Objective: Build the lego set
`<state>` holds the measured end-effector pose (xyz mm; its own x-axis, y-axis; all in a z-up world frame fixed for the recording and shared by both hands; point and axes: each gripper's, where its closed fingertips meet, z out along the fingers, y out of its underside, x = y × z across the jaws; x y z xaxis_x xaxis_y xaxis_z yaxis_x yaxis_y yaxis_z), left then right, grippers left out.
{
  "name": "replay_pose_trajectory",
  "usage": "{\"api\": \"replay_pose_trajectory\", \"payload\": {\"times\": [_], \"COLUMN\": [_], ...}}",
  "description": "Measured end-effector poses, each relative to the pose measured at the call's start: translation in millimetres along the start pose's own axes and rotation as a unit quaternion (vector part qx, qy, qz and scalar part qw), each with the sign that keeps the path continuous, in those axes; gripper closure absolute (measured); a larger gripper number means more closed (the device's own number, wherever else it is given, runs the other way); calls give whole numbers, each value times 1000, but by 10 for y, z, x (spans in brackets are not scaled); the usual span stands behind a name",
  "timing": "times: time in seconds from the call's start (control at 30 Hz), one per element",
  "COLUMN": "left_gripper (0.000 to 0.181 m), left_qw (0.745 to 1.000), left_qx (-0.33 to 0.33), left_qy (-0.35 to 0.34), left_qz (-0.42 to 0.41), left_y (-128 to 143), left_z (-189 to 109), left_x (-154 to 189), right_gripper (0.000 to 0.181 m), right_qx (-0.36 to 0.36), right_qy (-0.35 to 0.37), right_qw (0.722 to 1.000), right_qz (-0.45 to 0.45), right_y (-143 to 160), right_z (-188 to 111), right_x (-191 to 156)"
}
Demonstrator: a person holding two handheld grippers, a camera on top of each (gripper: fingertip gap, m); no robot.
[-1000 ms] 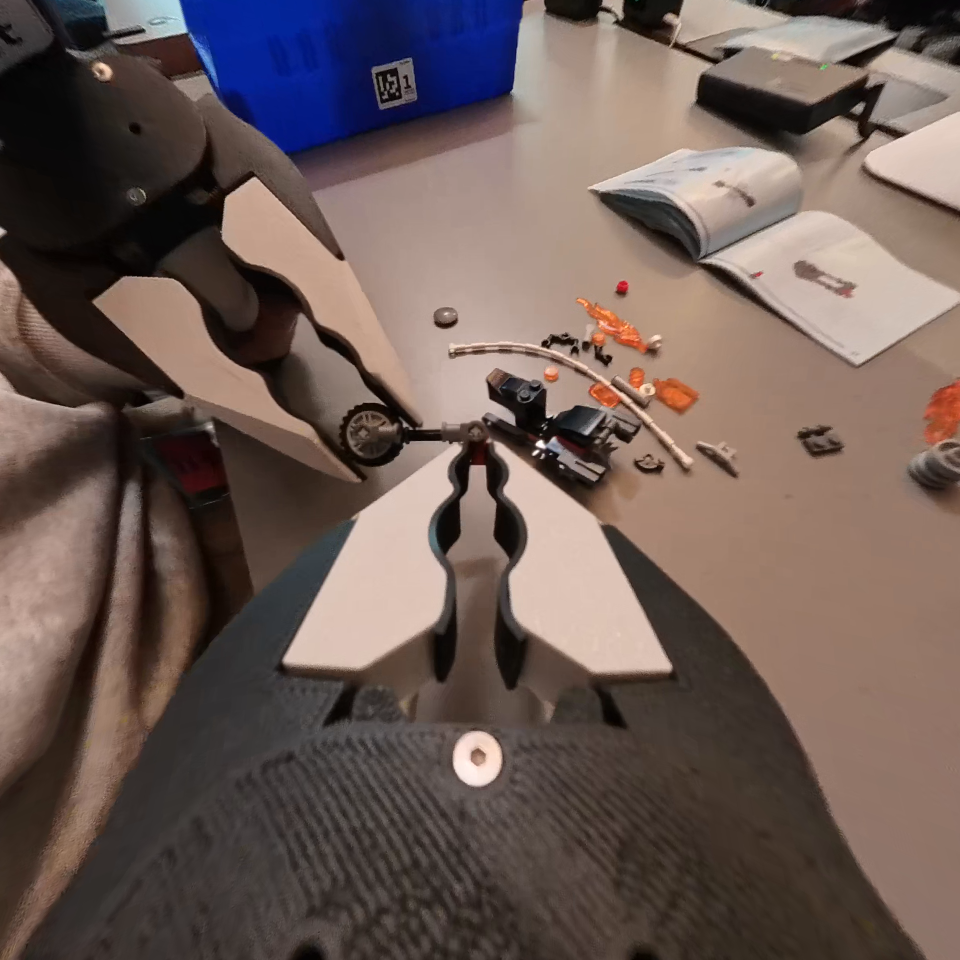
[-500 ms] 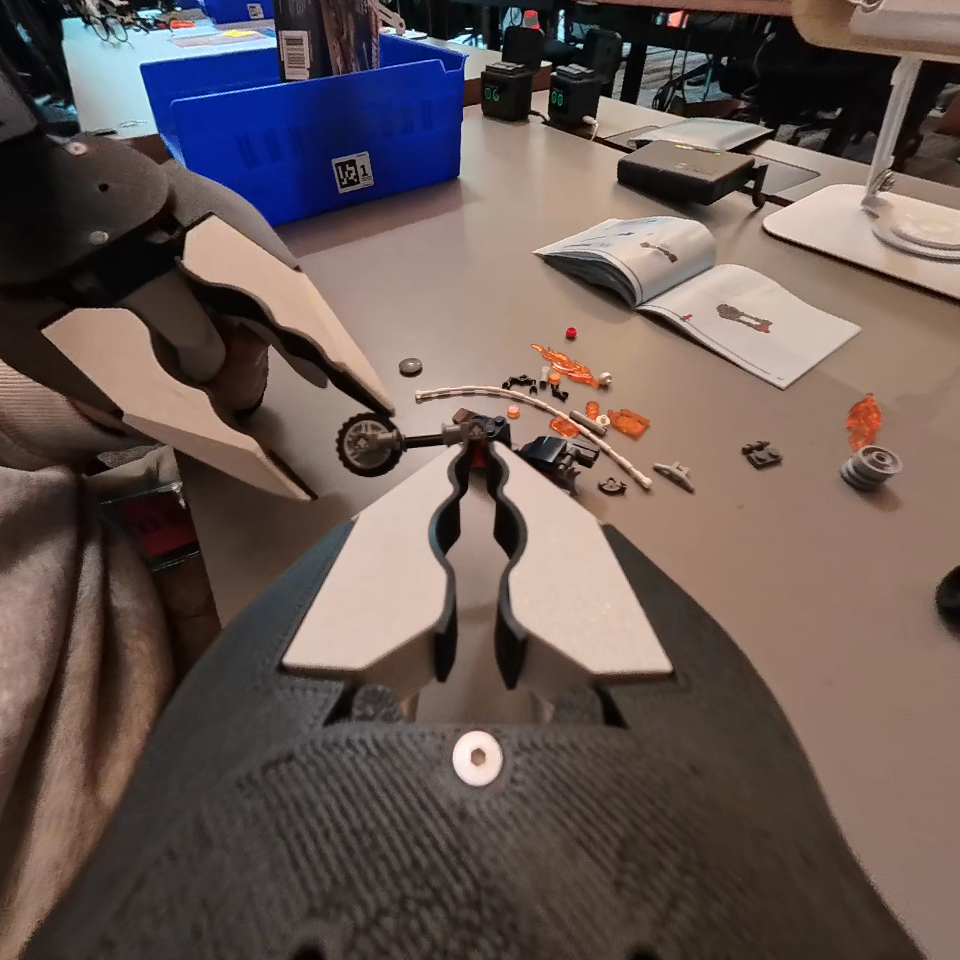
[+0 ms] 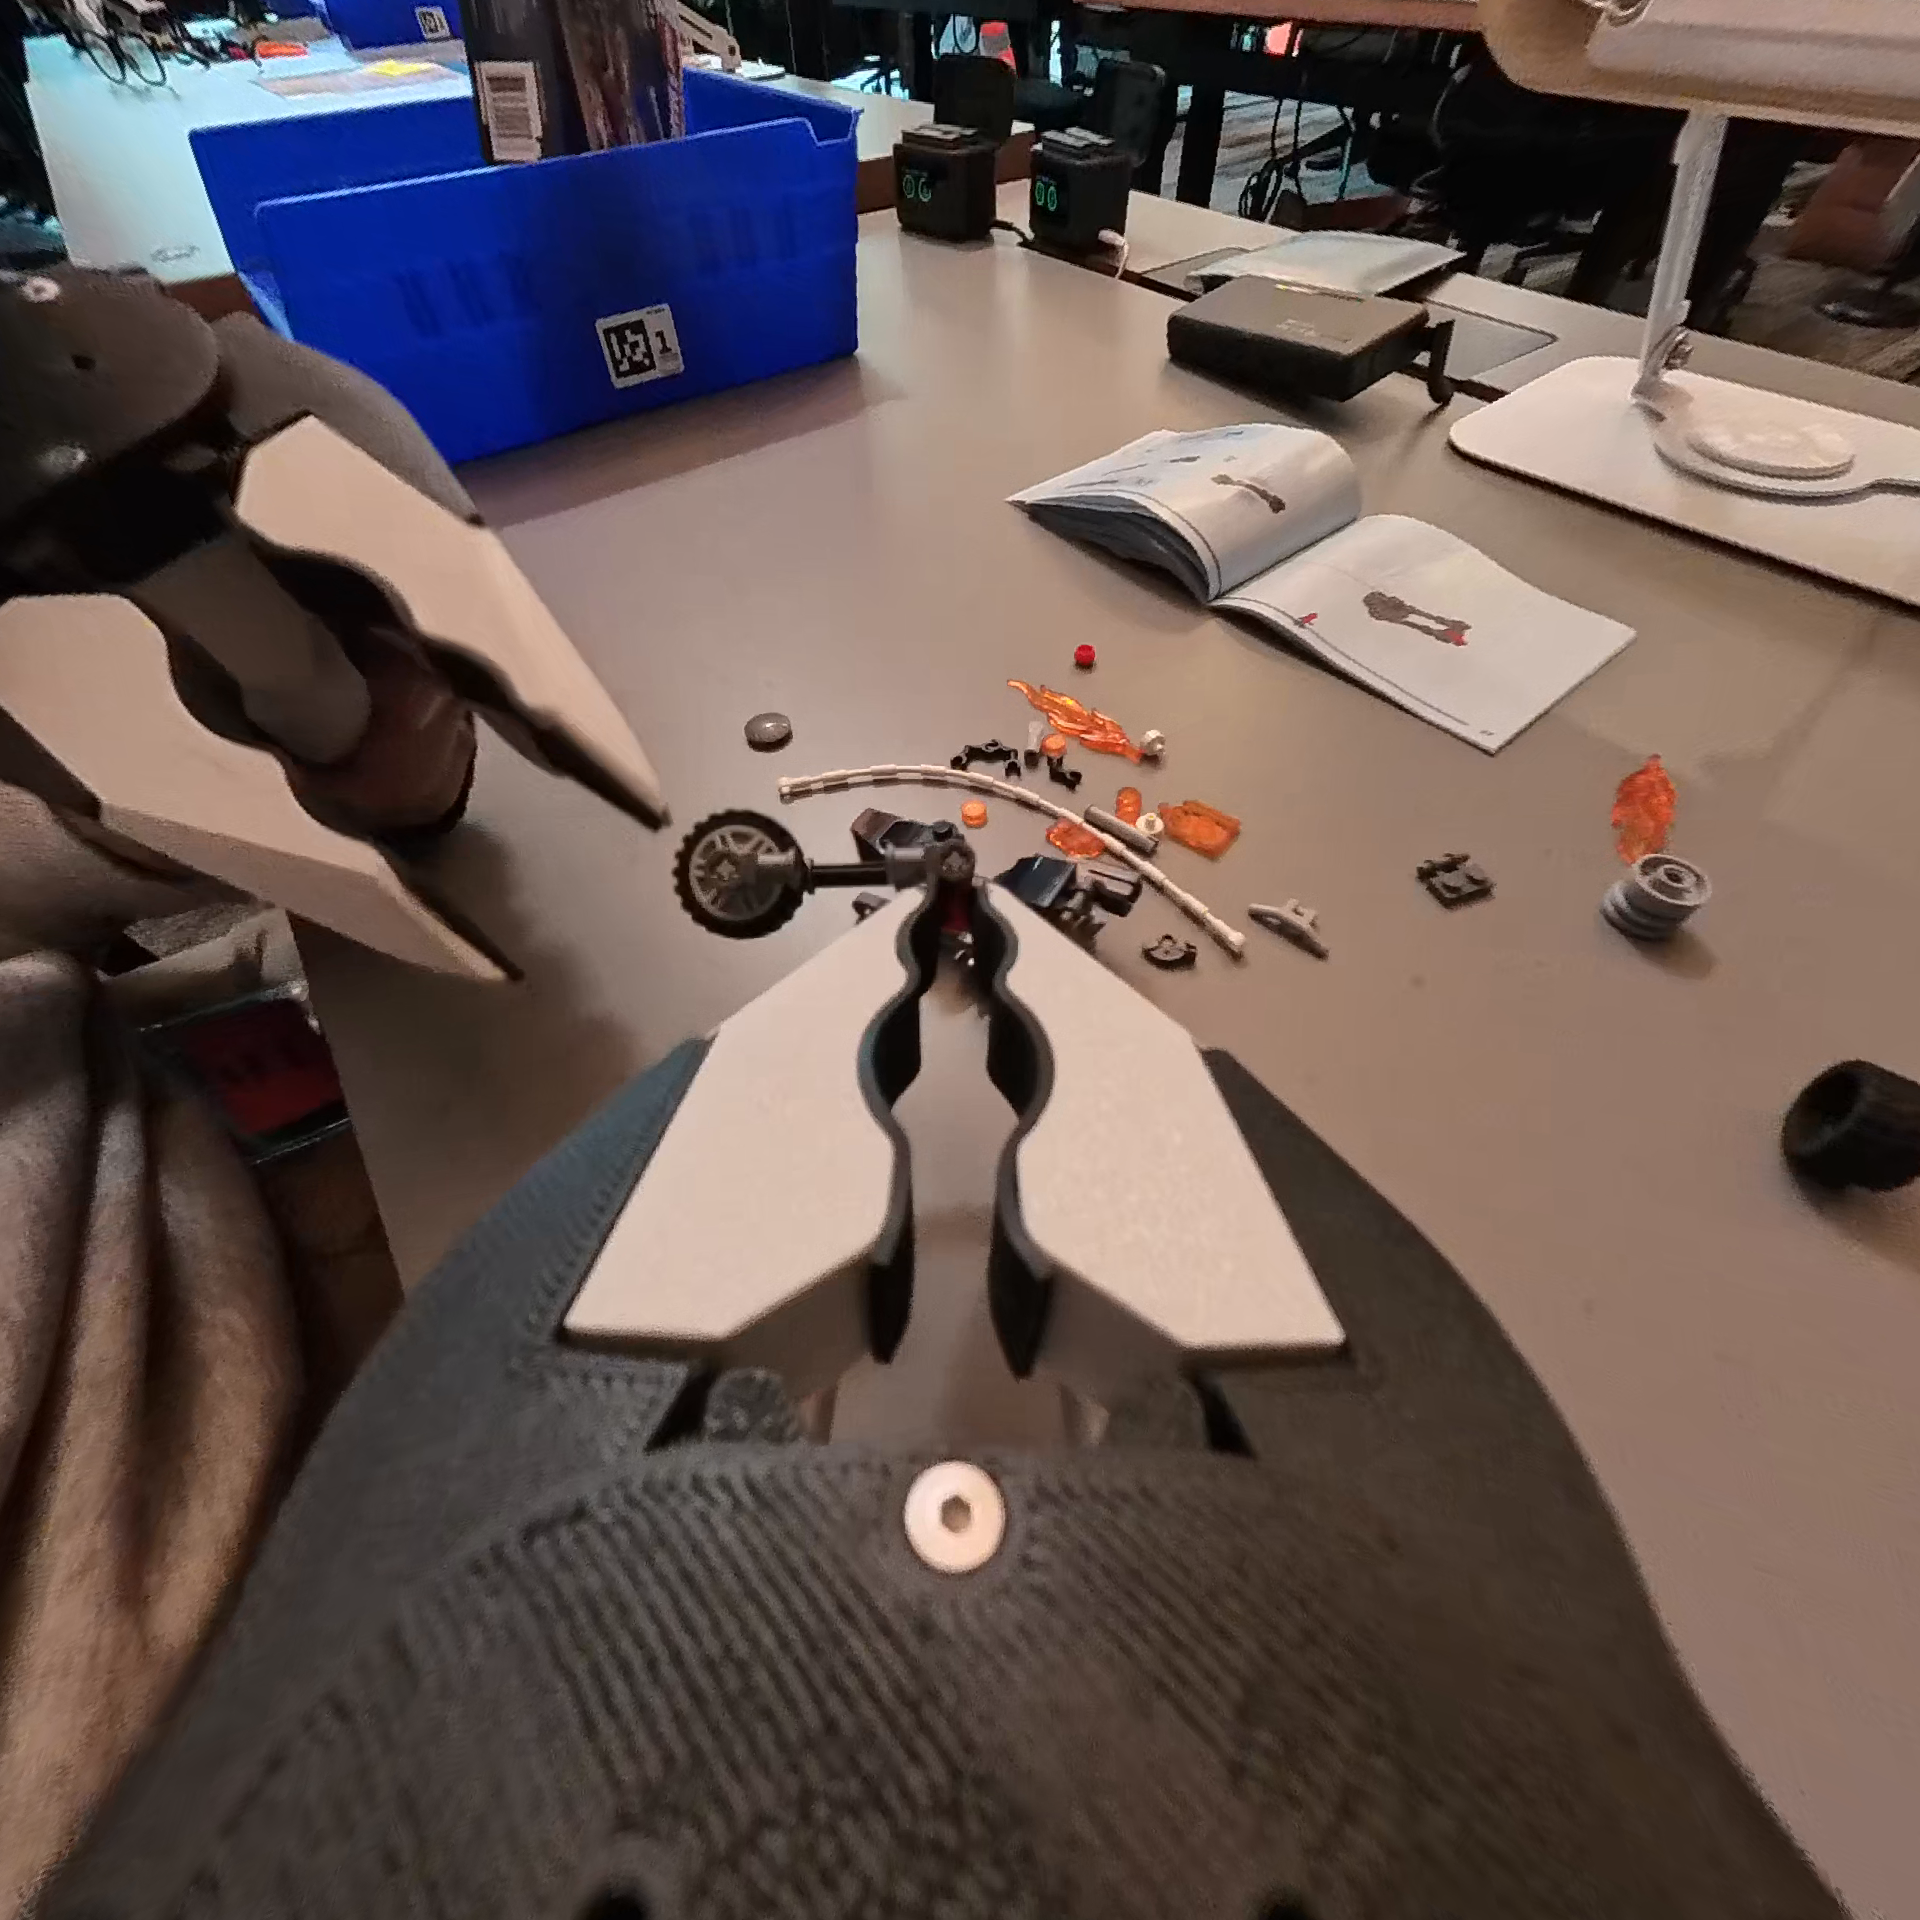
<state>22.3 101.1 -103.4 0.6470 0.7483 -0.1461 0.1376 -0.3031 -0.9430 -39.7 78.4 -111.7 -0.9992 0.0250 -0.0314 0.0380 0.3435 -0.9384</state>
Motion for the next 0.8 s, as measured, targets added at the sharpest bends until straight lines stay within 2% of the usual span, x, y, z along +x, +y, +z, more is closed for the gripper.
{"api": "replay_pose_trajectory", "payload": {"times": [0.17,0.37,0.53,0.6,0.67,0.8], "left_gripper": [134,125,131,147,147,124], "left_qw": [999,1000,1000,999,999,999], "left_qx": [14,-6,-6,2,3,17], "left_qy": [-31,-21,0,19,18,-24], "left_qz": [-6,-2,26,40,48,28], "left_y": [-33,12,13,-8,-11,-51], "left_z": [-19,27,31,14,16,2], "left_x": [-105,-73,41,121,137,-19], "right_gripper": [178,178,178,179,179,179], "right_qx": [-10,6,18,22,24,17], "right_qy": [-5,-20,-12,-7,-10,-12], "right_qw": [1000,1000,1000,1000,1000,1000], "right_qz": [-14,-14,5,12,15,3], "right_y": [25,-20,-47,-55,-59,-41], "right_z": [22,2,-33,-49,-54,-36], "right_x": [-41,-81,-13,21,19,-11]}}
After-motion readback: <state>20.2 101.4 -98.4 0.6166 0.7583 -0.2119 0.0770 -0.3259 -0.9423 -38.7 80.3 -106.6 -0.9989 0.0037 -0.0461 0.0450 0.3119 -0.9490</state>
